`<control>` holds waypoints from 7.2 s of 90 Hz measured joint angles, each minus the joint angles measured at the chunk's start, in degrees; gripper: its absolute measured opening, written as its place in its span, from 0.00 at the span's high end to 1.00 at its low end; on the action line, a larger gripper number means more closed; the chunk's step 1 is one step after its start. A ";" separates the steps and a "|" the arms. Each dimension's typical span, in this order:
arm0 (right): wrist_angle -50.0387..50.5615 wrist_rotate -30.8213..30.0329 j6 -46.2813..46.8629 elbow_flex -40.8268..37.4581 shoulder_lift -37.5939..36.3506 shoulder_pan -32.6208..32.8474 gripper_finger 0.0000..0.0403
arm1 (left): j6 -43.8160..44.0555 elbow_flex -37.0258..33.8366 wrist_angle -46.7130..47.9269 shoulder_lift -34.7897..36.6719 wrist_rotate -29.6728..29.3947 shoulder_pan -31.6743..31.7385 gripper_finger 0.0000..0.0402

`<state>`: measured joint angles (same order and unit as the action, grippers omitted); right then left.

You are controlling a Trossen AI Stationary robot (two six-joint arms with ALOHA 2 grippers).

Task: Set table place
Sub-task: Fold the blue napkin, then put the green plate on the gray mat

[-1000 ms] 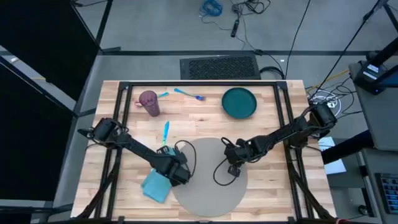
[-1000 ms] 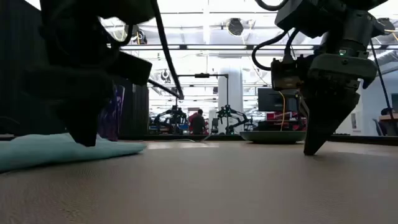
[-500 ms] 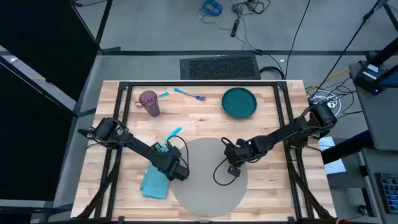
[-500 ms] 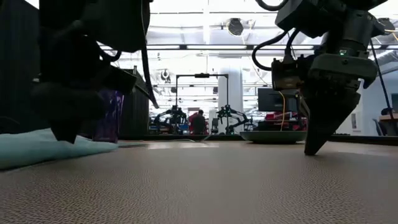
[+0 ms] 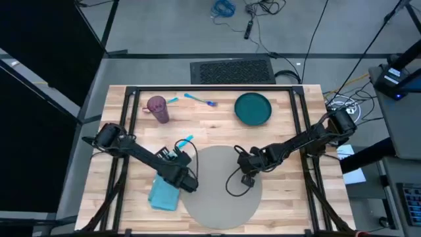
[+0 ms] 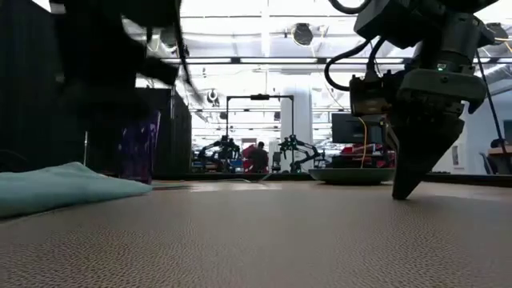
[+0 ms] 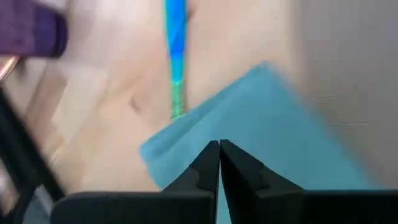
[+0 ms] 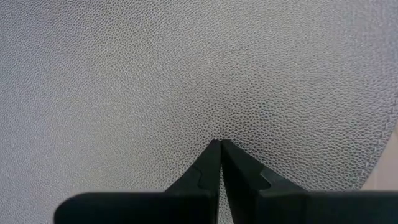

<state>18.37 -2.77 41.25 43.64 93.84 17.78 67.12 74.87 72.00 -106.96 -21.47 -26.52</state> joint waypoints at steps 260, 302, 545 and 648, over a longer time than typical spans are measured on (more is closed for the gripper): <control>0.28 1.45 1.18 0.00 -0.79 0.70 1.00 | 8.08 -7.44 -17.61 -0.75 14.21 -15.53 1.00; 0.24 1.64 1.47 0.00 -0.80 0.70 1.00 | 14.52 -6.65 -20.53 -0.81 14.92 -19.43 1.00; 25.78 -6.14 -22.22 7.10 -14.05 -68.77 0.33 | -43.46 -33.63 -112.29 21.51 13.94 34.53 0.53; 18.01 1.54 -25.65 8.31 -0.35 -65.94 0.98 | -43.53 -33.63 -105.23 21.55 13.73 26.70 0.53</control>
<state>36.38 -1.23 15.61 51.94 93.49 -48.16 23.59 41.23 -33.23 -85.41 -7.75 0.17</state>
